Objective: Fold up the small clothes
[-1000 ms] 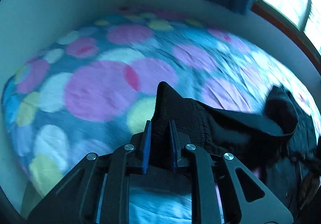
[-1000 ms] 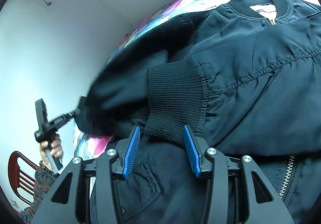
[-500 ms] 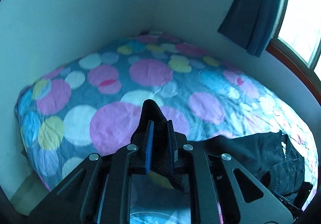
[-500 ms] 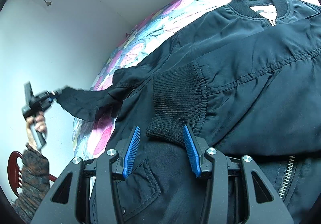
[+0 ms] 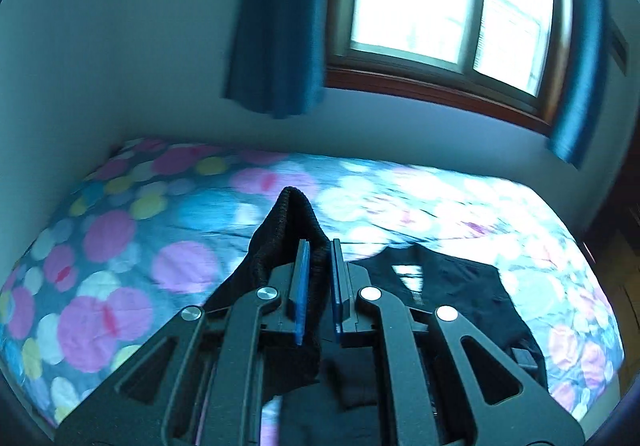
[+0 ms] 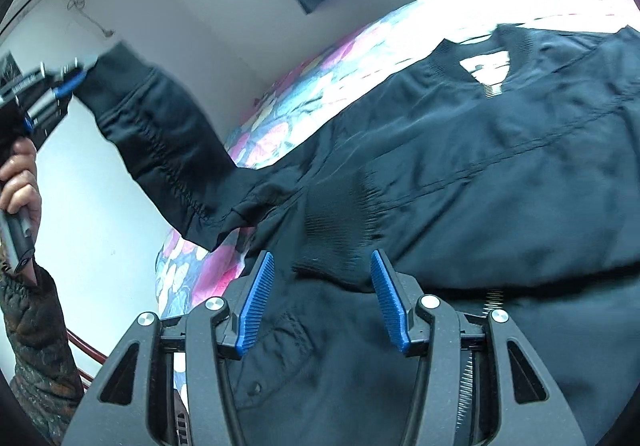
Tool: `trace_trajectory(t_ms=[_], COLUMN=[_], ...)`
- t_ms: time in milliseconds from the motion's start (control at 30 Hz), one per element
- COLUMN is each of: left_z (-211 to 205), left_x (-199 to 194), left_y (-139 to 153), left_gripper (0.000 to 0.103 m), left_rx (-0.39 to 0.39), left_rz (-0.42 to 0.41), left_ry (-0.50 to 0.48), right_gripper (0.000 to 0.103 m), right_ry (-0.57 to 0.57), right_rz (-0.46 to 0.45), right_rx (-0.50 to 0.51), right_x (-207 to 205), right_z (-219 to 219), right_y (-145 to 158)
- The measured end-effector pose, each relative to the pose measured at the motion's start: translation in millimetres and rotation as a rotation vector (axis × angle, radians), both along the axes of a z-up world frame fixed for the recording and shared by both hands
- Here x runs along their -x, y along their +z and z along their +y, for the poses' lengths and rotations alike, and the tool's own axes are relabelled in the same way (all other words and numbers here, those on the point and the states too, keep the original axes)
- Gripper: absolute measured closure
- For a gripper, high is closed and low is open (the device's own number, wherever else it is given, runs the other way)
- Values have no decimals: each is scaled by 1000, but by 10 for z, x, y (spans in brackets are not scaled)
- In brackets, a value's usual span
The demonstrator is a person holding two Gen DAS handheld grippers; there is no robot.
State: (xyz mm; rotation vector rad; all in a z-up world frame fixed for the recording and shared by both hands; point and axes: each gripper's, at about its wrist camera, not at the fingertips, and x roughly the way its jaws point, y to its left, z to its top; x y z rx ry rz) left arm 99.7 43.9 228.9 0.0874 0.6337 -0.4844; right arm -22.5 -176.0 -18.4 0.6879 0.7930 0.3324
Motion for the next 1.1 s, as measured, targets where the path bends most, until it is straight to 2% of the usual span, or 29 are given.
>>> trace_trajectory(t_ms=[133, 267, 333, 433, 500, 633, 767, 833, 900, 1000, 1100], left_z=[-849, -1639, -1885, -1998, -1854, -1307, -527, -115, 160, 545, 669], left_x=[98, 175, 235, 347, 387, 428, 371, 298, 229, 127, 108], left_y=[-386, -966, -1197, -1327, -1244, -1073, -1321, -1597, -1828, -2181, -2340], left_gripper=[94, 93, 92, 77, 54, 43, 41, 41, 41, 41, 41], left_rx=[-22, -98, -126, -168, -149, -120, -193, -245, -262, -260, -240], left_rz=[59, 111, 143, 128, 88, -1, -41, -1, 59, 164, 202], left_ry=[-123, -217, -237, -240, -230, -162, -22, 57, 111, 200, 213], right_gripper=[51, 47, 47, 46, 46, 46, 46, 46, 46, 46, 46], right_ry=[-66, -136, -159, -185, -203, -229, -288, -318, -349, -363, -320], right_rz=[9, 42, 56, 76, 89, 91, 87, 84, 101, 156, 226], right_rx=[-24, -60, -83, -112, -131, -131, -102, -58, -28, 11, 21], right_x=[165, 277, 332, 391, 405, 433, 488, 527, 483, 295, 109], right_z=[-365, -638, -762, -892, -961, -1039, -1173, -1265, -1382, -1472, -1443], right_y=[-20, -81, -126, -194, -216, -201, -98, -12, 13, -19, -124])
